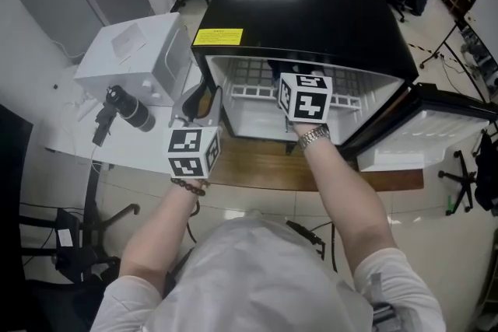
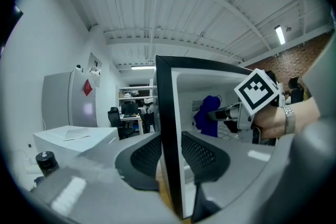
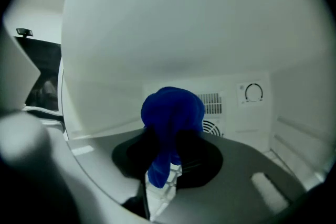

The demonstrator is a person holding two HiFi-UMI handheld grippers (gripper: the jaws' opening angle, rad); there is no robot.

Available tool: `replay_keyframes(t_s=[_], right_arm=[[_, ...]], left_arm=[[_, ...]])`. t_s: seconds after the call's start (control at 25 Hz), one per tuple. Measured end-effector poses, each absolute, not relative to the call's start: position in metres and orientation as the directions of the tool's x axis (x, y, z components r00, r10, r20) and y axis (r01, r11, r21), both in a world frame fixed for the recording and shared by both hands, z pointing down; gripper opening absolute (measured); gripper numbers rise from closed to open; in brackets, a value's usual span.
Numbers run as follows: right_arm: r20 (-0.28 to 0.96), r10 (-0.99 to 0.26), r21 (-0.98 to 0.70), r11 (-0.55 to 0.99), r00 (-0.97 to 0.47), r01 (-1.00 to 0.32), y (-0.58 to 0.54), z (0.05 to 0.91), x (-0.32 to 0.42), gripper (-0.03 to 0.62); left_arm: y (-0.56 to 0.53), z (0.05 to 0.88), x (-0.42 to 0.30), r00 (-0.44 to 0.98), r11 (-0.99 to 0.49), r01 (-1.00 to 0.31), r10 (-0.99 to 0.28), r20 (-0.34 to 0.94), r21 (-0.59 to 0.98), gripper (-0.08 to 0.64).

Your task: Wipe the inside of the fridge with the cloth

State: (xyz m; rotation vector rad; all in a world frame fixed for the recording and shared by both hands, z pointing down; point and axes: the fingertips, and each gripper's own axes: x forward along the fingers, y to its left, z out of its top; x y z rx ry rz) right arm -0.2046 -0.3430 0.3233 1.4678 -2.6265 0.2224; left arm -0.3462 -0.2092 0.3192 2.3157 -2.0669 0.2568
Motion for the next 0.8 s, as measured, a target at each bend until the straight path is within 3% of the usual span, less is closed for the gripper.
replay_keyframes(t_s=[0.28,0.8], right_arm=[[0.228,-0.768,-0.073,0.600,-0.599,-0.797,-0.330,0.343,-0.273,0.098],[0.397,-0.714,-0.043,0.613,-0.577,-0.789,-0.344,0.380,-0.313,0.098]], left_arm=[[-0.208,0.322,-0.353,0.124,-0.139,-0.986,-0.981,0.148,-0.093,0.109],[-0.207,0.322,-0.353,0.149,-0.165,-0.981,-0.978,0.147,-0.100,0.109]])
